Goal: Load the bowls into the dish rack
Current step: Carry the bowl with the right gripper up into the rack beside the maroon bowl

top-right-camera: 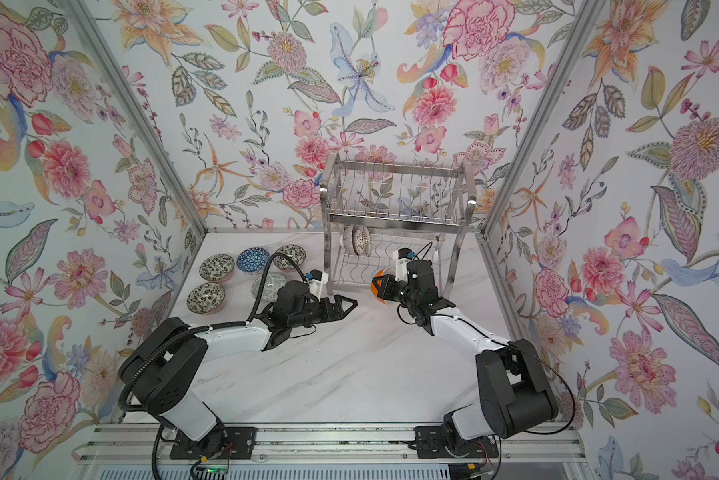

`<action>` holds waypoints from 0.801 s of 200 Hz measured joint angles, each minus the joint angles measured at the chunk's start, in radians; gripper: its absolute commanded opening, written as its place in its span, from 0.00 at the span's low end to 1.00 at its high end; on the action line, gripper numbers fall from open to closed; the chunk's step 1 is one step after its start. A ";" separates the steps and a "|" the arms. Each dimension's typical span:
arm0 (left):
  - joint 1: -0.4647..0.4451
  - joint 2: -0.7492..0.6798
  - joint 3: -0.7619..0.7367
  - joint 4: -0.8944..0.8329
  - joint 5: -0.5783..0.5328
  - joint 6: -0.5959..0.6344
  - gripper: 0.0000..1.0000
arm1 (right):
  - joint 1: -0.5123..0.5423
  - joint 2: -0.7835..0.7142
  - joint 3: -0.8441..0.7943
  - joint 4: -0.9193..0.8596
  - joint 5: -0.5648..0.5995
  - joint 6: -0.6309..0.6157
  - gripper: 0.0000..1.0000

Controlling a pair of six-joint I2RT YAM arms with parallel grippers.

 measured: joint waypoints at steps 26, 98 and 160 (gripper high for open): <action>-0.006 0.016 0.038 -0.006 0.000 0.000 0.99 | -0.034 0.011 0.001 0.059 -0.036 0.033 0.00; -0.015 0.040 0.086 -0.044 0.000 0.011 0.99 | -0.100 0.163 0.087 0.187 -0.107 0.146 0.00; -0.016 0.040 0.096 -0.093 -0.008 0.046 0.99 | -0.122 0.321 0.185 0.319 -0.151 0.266 0.00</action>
